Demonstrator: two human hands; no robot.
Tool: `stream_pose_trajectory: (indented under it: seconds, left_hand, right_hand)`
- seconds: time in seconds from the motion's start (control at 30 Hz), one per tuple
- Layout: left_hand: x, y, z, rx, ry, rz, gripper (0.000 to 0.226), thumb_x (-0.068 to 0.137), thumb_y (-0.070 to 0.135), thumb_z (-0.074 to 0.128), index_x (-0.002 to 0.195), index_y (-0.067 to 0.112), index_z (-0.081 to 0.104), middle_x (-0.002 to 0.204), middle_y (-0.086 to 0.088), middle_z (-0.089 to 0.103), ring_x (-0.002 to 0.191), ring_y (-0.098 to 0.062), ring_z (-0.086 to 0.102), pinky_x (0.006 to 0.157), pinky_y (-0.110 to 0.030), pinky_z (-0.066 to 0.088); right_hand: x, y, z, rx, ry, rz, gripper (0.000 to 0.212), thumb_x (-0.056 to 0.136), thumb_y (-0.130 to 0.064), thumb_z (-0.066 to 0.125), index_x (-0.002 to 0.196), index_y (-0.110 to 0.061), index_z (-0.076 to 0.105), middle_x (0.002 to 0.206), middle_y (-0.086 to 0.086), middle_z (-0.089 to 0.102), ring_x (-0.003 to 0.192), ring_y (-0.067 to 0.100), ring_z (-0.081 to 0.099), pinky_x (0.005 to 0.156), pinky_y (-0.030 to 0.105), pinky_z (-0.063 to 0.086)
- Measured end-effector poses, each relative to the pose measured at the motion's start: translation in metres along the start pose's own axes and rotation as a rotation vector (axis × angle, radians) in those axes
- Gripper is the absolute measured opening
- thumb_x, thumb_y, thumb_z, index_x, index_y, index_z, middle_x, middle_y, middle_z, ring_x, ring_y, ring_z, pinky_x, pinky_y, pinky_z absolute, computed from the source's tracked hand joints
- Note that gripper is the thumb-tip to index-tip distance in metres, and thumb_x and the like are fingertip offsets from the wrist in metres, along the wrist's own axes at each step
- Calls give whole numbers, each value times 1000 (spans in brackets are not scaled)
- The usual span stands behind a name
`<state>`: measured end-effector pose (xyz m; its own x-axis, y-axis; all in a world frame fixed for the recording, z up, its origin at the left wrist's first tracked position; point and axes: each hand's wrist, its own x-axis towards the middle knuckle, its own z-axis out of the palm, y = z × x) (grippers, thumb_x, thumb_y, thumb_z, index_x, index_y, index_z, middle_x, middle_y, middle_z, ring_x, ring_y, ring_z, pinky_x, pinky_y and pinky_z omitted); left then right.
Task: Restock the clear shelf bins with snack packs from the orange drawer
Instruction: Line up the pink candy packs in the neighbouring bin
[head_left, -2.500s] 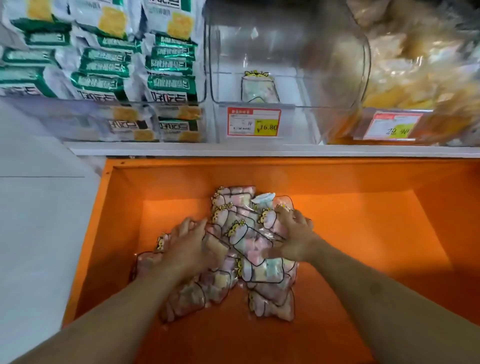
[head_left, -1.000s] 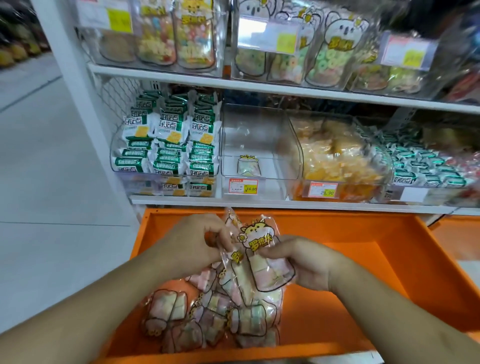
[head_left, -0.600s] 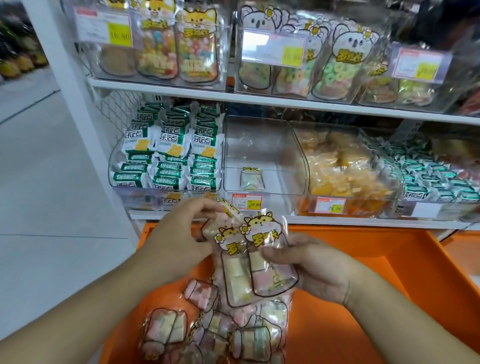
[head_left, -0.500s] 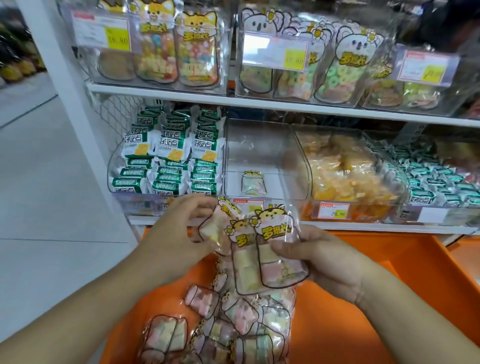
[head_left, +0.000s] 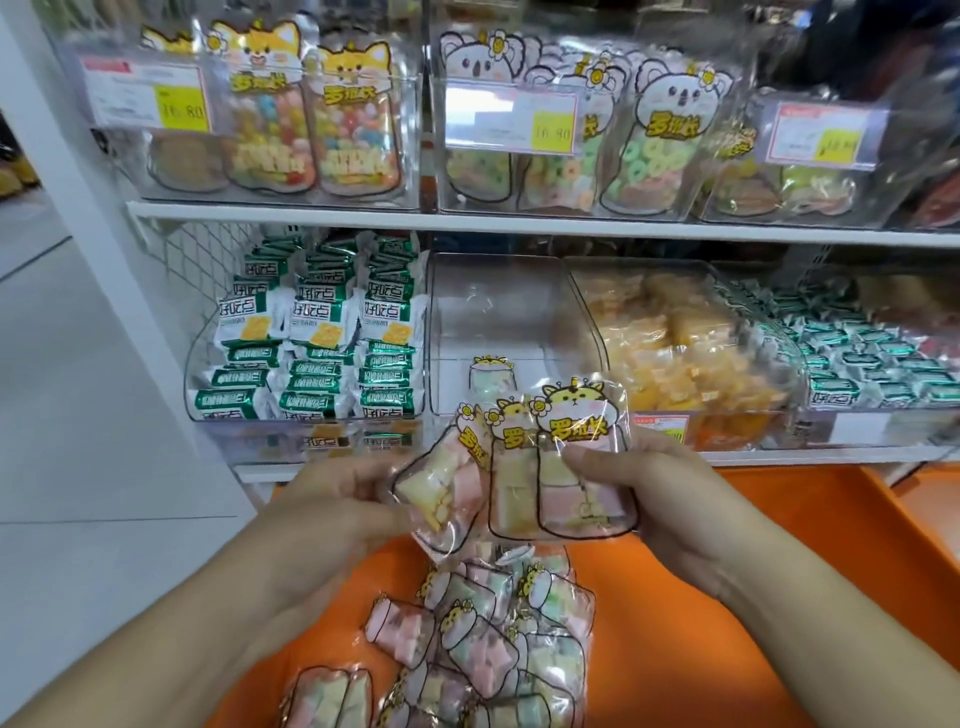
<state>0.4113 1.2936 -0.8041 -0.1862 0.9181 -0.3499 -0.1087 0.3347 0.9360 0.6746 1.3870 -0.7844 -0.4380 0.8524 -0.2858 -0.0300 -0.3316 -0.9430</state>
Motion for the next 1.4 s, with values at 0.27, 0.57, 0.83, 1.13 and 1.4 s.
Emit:
stream_pose_trajectory:
  seconds: [0.27, 0.57, 0.83, 1.13, 1.4]
  left_hand:
    - [-23, 5, 21, -288, -79, -81, 41, 86, -15, 62, 122, 3, 71, 116, -26, 74, 107, -53, 70, 101, -65, 52]
    - [-32, 11, 25, -59, -101, -38, 60, 73, 24, 95, 127, 25, 69, 117, -4, 78, 112, -27, 74, 108, -56, 50]
    - [-26, 7, 23, -70, -31, -13, 75, 64, 18, 95, 132, 24, 63, 117, -2, 78, 115, -26, 73, 113, -53, 46]
    - [-27, 4, 35, -176, -82, -9, 50, 90, -9, 66, 132, 19, 63, 114, -17, 77, 106, -38, 74, 100, -61, 54]
    - [-30, 3, 58, 90, -139, 50, 53, 82, 51, 80, 125, 38, 53, 112, 13, 78, 108, -7, 73, 105, -38, 49]
  right_hand:
    - [-11, 6, 5, 32, -66, -53, 48, 81, -18, 87, 95, 16, 57, 97, 35, 67, 85, 38, 68, 83, 41, 53]
    - [-22, -2, 25, -58, -109, -58, 58, 103, -2, 56, 49, -18, 70, 52, -5, 62, 47, 1, 60, 48, 11, 44]
    - [-12, 13, 27, -114, -25, -58, 59, 82, -48, 84, 133, -30, 60, 114, 5, 78, 102, 24, 74, 105, 49, 47]
    - [-11, 24, 41, -108, 99, -112, 37, 99, -36, 70, 118, -5, 62, 108, 24, 74, 87, 35, 75, 100, 55, 55]
    - [-11, 38, 68, -45, 93, 15, 35, 92, -41, 73, 106, -14, 55, 89, 10, 68, 84, 21, 69, 78, 36, 60]
